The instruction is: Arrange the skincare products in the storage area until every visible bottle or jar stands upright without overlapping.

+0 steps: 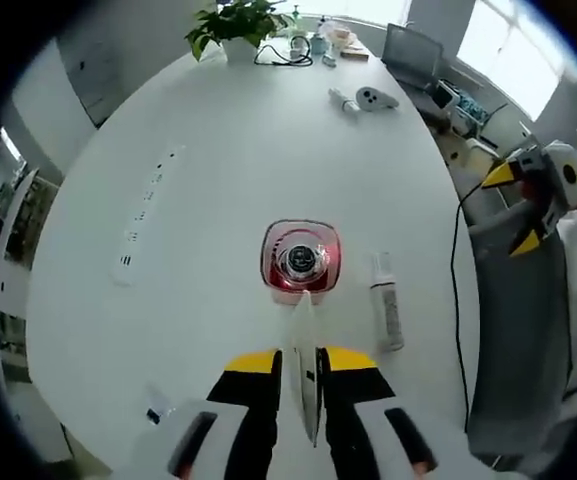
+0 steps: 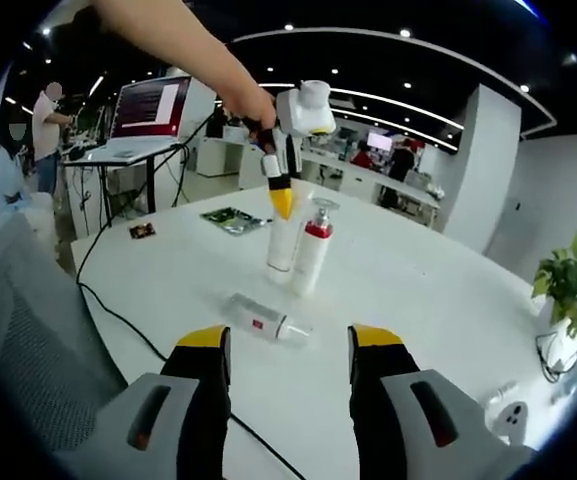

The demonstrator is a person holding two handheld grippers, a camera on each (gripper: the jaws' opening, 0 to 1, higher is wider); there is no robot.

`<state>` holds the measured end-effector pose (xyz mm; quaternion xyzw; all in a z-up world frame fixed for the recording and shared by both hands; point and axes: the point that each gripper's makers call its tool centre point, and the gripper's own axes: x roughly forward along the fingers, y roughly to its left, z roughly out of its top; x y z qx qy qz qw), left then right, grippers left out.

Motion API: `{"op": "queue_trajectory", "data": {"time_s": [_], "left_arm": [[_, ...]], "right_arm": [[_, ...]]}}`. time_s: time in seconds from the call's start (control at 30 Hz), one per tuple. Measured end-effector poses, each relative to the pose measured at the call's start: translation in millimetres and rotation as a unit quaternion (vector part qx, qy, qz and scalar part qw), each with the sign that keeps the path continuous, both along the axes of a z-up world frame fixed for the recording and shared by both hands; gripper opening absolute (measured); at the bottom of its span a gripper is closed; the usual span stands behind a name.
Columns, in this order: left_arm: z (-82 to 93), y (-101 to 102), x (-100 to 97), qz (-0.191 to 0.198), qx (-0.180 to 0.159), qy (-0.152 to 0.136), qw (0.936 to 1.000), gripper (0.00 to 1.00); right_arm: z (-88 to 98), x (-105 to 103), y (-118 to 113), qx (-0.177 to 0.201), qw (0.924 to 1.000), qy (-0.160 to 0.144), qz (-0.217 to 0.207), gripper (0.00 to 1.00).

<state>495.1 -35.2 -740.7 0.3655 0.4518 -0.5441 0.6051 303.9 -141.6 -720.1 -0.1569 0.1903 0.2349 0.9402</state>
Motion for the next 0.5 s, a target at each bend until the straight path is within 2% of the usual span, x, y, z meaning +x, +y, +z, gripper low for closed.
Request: {"op": "queue_trajectory", "data": {"time_s": [0.1, 0.3, 0.4, 0.5], "left_arm": [[0.7, 0.3, 3.9, 0.001, 0.001, -0.010, 1.0000, 0.21], [4.2, 1.5, 4.7, -0.002, 0.001, -0.009, 1.0000, 0.22], [9.4, 0.5, 3.5, 0.003, -0.008, -0.005, 0.9999, 0.23], [15.9, -1.9, 2.2, 0.010, -0.024, -0.006, 0.9997, 0.29]], "right_arm": [[-0.1, -0.1, 0.2, 0.000, 1.0000, 0.000, 0.001, 0.45], [0.0, -0.2, -0.1, -0.002, 1.0000, 0.000, 0.000, 0.45], [0.5, -0.1, 0.3, 0.000, 1.0000, -0.001, 0.000, 0.45], [-0.6, -0.4, 0.8, -0.003, 1.0000, 0.001, 0.002, 0.45]]}}
